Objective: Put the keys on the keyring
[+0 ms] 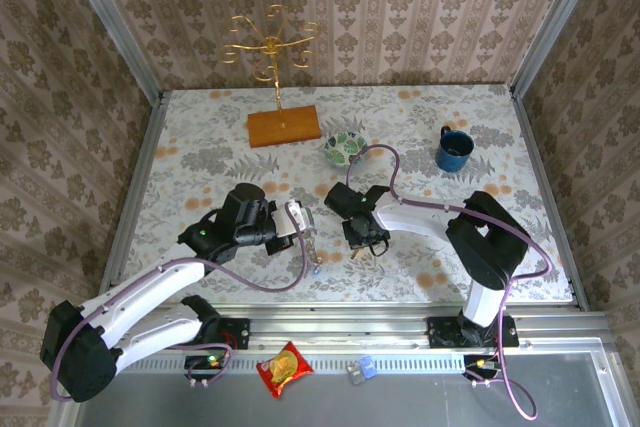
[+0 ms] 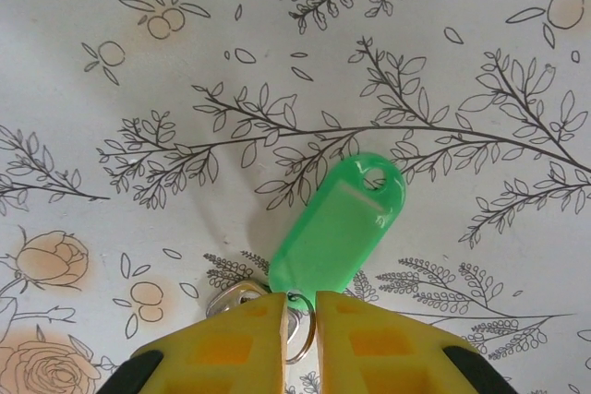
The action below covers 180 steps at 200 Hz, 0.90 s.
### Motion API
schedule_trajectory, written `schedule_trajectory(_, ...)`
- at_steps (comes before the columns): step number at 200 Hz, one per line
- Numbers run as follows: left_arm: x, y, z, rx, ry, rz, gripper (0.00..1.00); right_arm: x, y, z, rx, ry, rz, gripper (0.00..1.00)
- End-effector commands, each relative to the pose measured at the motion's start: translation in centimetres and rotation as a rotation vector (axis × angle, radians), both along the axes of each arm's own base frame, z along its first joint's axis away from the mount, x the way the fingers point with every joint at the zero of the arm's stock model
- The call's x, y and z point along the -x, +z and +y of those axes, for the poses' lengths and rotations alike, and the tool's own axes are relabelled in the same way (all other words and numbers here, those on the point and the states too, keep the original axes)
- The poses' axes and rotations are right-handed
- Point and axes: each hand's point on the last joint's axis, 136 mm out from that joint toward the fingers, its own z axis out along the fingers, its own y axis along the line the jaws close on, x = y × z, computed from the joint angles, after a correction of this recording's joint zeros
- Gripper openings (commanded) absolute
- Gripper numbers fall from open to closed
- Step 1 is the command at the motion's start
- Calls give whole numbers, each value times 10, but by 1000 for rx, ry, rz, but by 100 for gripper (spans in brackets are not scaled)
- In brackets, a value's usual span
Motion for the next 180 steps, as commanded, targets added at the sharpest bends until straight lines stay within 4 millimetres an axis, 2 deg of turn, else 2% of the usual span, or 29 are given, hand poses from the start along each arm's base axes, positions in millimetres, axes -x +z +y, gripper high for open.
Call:
schedule_trajectory(1, -1, 8, -4, 18, -21, -46, 0, 7, -2, -8, 33, 7, 43, 18)
schedule_trajectory(50, -1, 9, -5, 21, -22, -47, 0, 12, -2, -4, 2, -6, 73, 22)
schedule_trajectory(103, -1, 9, -5, 22, -22, -48, 0, 10, -2, -7, -75, -150, 83, 24)
schedule_trajectory(137, -1, 8, -4, 20, -23, -47, 0, 12, -4, -9, -147, -259, 85, 22)
schedule_trajectory(180, -1, 8, -4, 20, -25, -50, 0, 10, -3, -6, -190, -287, 83, 21)
